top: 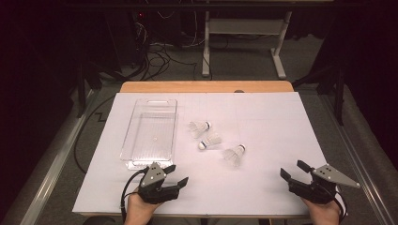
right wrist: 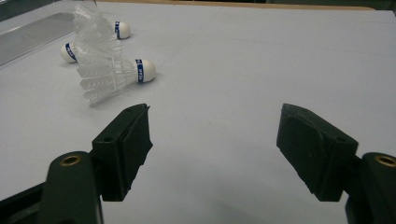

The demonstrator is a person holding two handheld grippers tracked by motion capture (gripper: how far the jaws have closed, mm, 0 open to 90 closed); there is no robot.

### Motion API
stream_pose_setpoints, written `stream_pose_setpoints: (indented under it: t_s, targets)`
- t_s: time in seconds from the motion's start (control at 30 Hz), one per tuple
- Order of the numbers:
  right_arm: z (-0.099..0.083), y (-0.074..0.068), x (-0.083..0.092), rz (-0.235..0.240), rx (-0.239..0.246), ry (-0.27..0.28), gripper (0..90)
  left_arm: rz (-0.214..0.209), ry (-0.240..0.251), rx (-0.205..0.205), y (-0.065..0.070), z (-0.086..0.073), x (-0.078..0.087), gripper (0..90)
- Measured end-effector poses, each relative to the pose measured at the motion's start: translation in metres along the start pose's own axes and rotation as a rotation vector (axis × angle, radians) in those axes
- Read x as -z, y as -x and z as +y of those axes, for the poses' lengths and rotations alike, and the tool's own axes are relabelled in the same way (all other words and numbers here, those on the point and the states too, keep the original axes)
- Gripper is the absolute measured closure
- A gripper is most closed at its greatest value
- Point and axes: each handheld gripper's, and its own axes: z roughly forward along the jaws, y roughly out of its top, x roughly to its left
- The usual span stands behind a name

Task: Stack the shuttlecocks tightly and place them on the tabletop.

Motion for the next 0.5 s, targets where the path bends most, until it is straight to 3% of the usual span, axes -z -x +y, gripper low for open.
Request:
stream_pose_setpoints:
  t_s: [0.5]
  targets:
    - [0.000, -0.001, 0.000, 0.004, 0.002, 0.001, 26.6, 0.019, -0.019, -0.003, 0.006, 0.012, -0.016, 37.6]
